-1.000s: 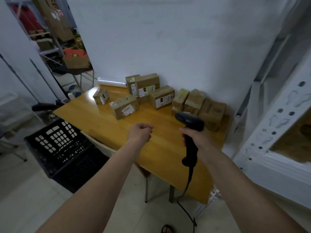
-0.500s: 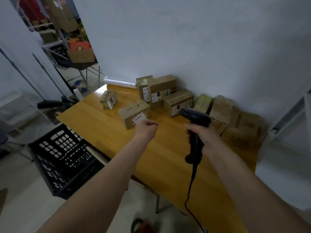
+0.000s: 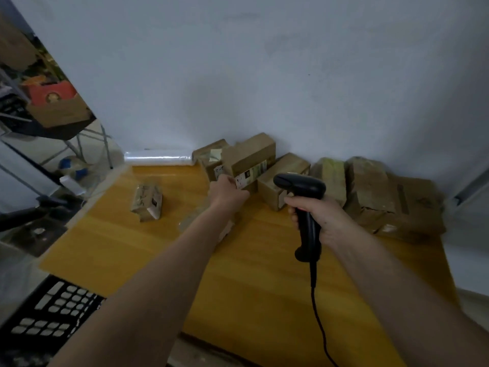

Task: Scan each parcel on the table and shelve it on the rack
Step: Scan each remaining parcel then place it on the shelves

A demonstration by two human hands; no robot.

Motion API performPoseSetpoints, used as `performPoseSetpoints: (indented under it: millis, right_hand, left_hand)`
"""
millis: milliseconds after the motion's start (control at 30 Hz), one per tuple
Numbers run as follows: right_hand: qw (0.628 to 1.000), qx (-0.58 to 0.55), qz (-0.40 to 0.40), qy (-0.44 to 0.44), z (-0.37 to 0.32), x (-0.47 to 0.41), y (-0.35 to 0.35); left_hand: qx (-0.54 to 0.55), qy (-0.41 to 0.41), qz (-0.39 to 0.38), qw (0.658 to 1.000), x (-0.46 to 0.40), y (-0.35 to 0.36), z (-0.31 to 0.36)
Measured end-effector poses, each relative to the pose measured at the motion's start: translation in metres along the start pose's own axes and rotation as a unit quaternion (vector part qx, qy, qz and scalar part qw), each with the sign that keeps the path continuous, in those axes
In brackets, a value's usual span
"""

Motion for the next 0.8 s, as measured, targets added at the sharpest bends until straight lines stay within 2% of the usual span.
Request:
performPoseSetpoints:
  millis: [200, 533, 700, 800]
  right_hand:
    - [0.998, -0.006, 0.067, 0.019, 0.004, -0.048, 0.022]
    - [0.989, -0.047, 0.134, 0.036, 0.023, -0.070, 0.005]
    - [0.985, -0.050, 0.163, 0.040, 0.030, -0.069, -0.008]
    - [0.982, -0.054, 0.174, 0.040, 0.032, -0.069, -0.011]
  left_hand:
    - [-0.147, 0.010, 0.007, 0.989, -0.084, -0.015, 0.006]
    - [-0.231, 0.102, -0.051, 0.966, -0.170, 0.020, 0.037]
    - [-0.284, 0.079, -0.031, 0.955, -0.184, 0.034, 0.032]
    - [-0.278, 0.057, -0.035, 0.958, -0.185, 0.041, 0.028]
Point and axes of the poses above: each hand's wrist, its own x-axis away from the middle knuckle, its own y-axis out of the palm, z = x × y, the point moved 8 cm from there along -x, towards the middle knuckle, and after that the axes turned 5 degrees about -z, right-handed, at the moved point
